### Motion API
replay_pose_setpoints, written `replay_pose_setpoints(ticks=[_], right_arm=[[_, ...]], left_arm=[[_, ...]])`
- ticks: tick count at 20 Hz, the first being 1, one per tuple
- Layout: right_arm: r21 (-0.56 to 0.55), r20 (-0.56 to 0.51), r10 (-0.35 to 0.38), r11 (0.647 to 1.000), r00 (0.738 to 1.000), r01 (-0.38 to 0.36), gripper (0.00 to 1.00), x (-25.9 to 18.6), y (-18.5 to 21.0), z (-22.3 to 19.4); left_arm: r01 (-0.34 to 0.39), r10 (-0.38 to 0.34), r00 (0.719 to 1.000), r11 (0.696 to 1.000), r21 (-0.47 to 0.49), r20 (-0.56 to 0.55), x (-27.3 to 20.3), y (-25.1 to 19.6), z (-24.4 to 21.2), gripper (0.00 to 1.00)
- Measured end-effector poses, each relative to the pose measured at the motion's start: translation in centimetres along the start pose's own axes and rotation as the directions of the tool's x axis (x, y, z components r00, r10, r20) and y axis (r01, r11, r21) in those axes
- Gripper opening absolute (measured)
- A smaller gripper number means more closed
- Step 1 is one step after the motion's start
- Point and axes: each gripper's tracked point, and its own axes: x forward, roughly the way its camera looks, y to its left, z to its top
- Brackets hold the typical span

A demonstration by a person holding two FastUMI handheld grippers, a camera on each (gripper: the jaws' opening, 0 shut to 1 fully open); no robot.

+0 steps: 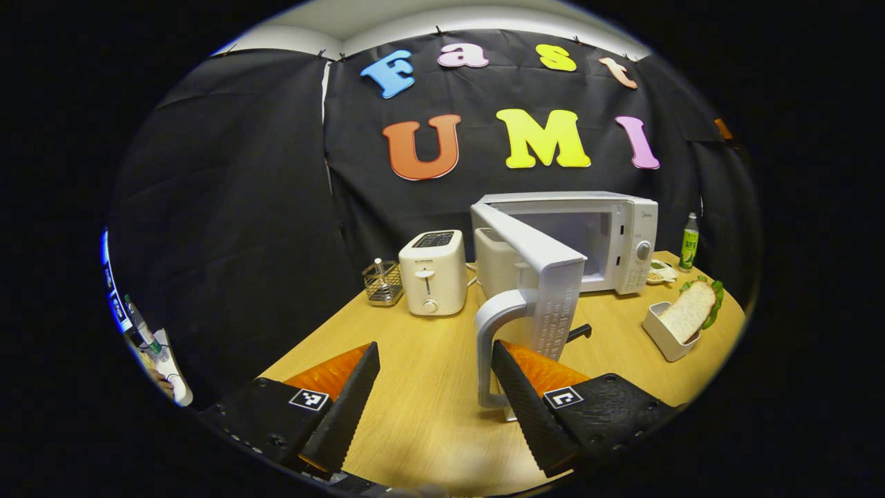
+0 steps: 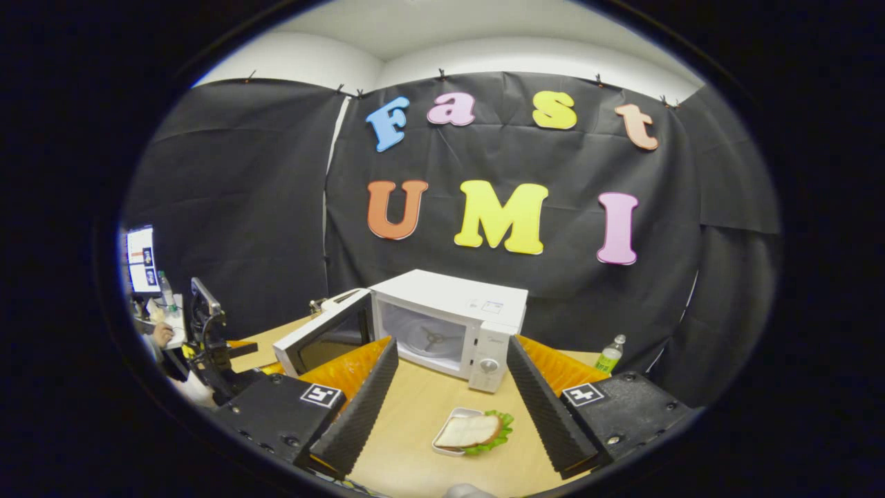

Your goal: Open the microwave oven with the left hand, put the food in, and close the microwave oven.

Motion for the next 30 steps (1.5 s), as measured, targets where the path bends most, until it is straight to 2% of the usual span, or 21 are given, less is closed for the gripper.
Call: replay_pose_setpoints(ticks=[1, 2, 3, 4, 8, 9, 10, 11, 12, 13, 14, 15, 17, 19, 22, 23, 25, 26, 28, 29, 30], right_arm=[[0.003, -0.009, -0.003, 1.0, 1.0, 0.004, 0.92, 0.1, -0.1, -0.5], [0.006, -0.019, -0.008, 1.0, 1.0, 0.008, 0.92, 0.3, -0.2, -1.0], [0.007, -0.029, -0.01, 1.0, 1.0, 0.01, 1.0, 0.4, -0.4, -1.5], [0.006, -0.039, -0.013, 1.0, 0.999, 0.014, 0.92, 0.5, -0.7, -1.9], [0.027, -0.095, -0.042, 0.999, 0.995, 0.045, 0.92, 1.7, -3.3, -5.1], [0.038, -0.114, -0.05, 0.998, 0.992, 0.055, 1.0, 2.2, -4.0, -6.1], [0.051, -0.134, -0.057, 0.997, 0.989, 0.065, 1.0, 2.6, -4.9, -7.1], [0.061, -0.156, -0.063, 0.995, 0.986, 0.073, 0.92, 3.0, -5.7, -8.2], [0.072, -0.178, -0.066, 0.994, 0.982, 0.079, 0.92, 3.4, -6.4, -9.3], [0.083, -0.199, -0.065, 0.993, 0.978, 0.083, 1.0, 4.0, -7.2, -10.4], [0.095, -0.228, -0.061, 0.992, 0.972, 0.084, 1.0, 4.5, -7.8, -11.7], [0.11, -0.261, -0.052, 0.99, 0.964, 0.083, 0.92, 5.1, -8.4, -13.2], [0.152, -0.315, -0.02, 0.986, 0.949, 0.071, 0.92, 6.5, -9.1, -15.8], [0.218, -0.385, 0.031, 0.974, 0.923, 0.058, 1.0, 7.7, -9.2, -18.7], [0.335, -0.465, 0.12, 0.941, 0.877, 0.049, 0.94, 9.5, -9.3, -22.2], [0.368, -0.486, 0.151, 0.929, 0.861, 0.045, 1.0, 10.3, -9.2, -23.1], [0.439, -0.534, 0.225, 0.897, 0.815, 0.041, 0.77, 10.9, -8.7, -25.0], [0.47, -0.556, 0.262, 0.882, 0.788, 0.038, 0.75, 11.1, -8.5, -25.7], [0.558, -0.575, 0.354, 0.829, 0.738, 0.036, 0.72, 11.5, -7.6, -26.8], [0.61, -0.577, 0.404, 0.791, 0.71, 0.045, 0.81, 11.5, -7.3, -27.1], [0.651, -0.577, 0.437, 0.756, 0.69, 0.066, 0.8, 11.5, -6.9, -27.3]], left_arm=[[-0.011, 0.011, 1.0, 1.0, 0.001, 0.003, -0.4, 0.8, 0.0, 0.97], [-0.016, 0.016, 1.0, 1.0, 0.0, 0.004, -0.6, 1.3, 0.0, 0.97], [-0.02, 0.02, 1.0, 1.0, -0.002, 0.006, -1.0, 1.7, 0.1, 0.97], [-0.019, 0.019, 1.0, 1.0, -0.004, 0.005, -1.3, 1.9, 0.2, 0.97], [0.002, -0.002, 0.999, 1.0, 0.013, 0.039, -3.0, 1.4, 1.9, 0.97], [0.012, -0.013, 0.999, 1.0, 0.013, 0.051, -3.5, 1.0, 2.4, 0.97], [0.022, -0.023, 0.998, 1.0, 0.017, 0.063, -3.9, 0.5, 3.1, 0.97], [0.032, -0.034, 0.997, 0.999, 0.021, 0.076, -4.3, -0.1, 3.7, 0.97], [0.044, -0.046, 0.995, 0.999, 0.025, 0.088, -4.8, -0.8, 4.5, 0.97], [0.057, -0.06, 0.993, 0.998, 0.029, 0.101, -5.1, -1.6, 5.1, 0.96], [0.067, -0.07, 0.991, 0.997, 0.033, 0.111, -5.4, -2.4, 5.8, 0.96], [0.076, -0.079, 0.99, 0.997, 0.034, 0.118, -5.6, -3.0, 6.4, 0.96], [0.092, -0.095, 0.987, 0.995, 0.028, 0.128, -6.0, -4.5, 7.2, 0.96], [0.101, -0.104, 0.986, 0.994, 0.029, 0.131, -6.1, -5.7, 7.8, 0.96], [0.107, -0.11, 0.986, 0.994, 0.035, 0.126, -6.2, -7.3, 8.4, 0.97], [0.106, -0.11, 0.986, 0.994, 0.039, 0.123, -6.2, -7.5, 8.4, 0.97], [0.096, -0.1, 0.988, 0.995, 0.042, 0.116, -6.2, -8.2, 8.6, 0.97], [0.09, -0.094, 0.989, 0.995, 0.037, 0.116, -6.2, -8.4, 8.8, 0.96], [0.075, -0.077, 0.991, 0.997, 0.022, 0.113, -6.2, -8.7, 9.1, 0.96], [0.067, -0.068, 0.992, 0.998, 0.014, 0.109, -6.2, -8.8, 9.1, 0.96], [0.056, -0.057, 0.993, 0.998, 0.012, 0.107, -6.2, -8.9, 9.1, 0.96]])
